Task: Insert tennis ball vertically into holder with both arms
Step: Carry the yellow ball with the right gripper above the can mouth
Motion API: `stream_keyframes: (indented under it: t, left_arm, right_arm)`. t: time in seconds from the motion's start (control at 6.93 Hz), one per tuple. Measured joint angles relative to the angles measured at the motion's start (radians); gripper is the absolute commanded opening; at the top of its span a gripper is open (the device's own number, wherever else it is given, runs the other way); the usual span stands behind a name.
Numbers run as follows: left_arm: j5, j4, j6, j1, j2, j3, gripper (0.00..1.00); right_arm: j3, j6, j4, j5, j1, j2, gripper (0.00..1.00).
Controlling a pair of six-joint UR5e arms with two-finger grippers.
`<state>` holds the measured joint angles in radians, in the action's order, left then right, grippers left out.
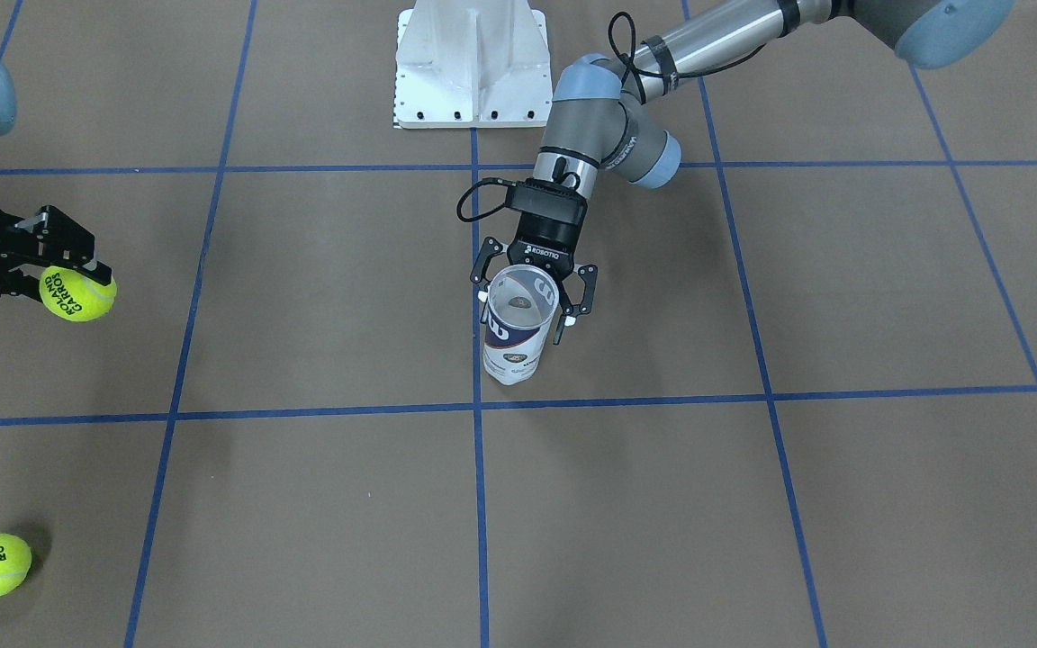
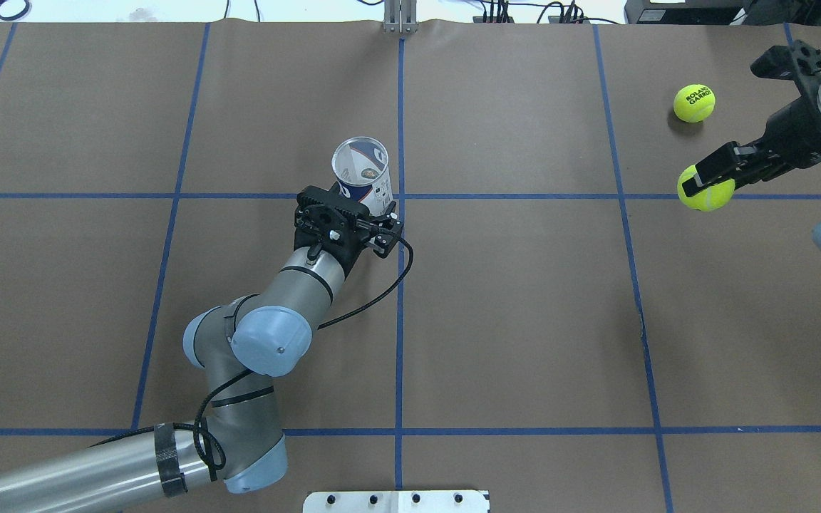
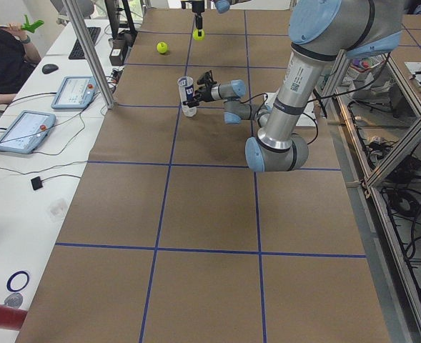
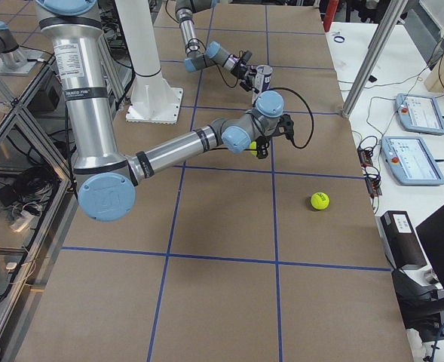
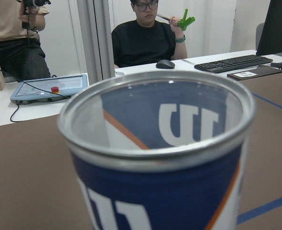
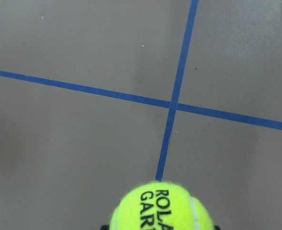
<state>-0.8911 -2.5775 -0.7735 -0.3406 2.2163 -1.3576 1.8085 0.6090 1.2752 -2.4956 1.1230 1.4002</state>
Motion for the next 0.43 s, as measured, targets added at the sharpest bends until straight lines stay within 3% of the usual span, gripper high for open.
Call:
stream_keyframes:
  t: [0.43]
  left_arm:
    - [-0.002,-0.001,-0.001,0.005,0.041,0.049,0.99]
  right_arm:
    - [0.042,0.007,0.15,-0.007,0.002,-0.115,0.0]
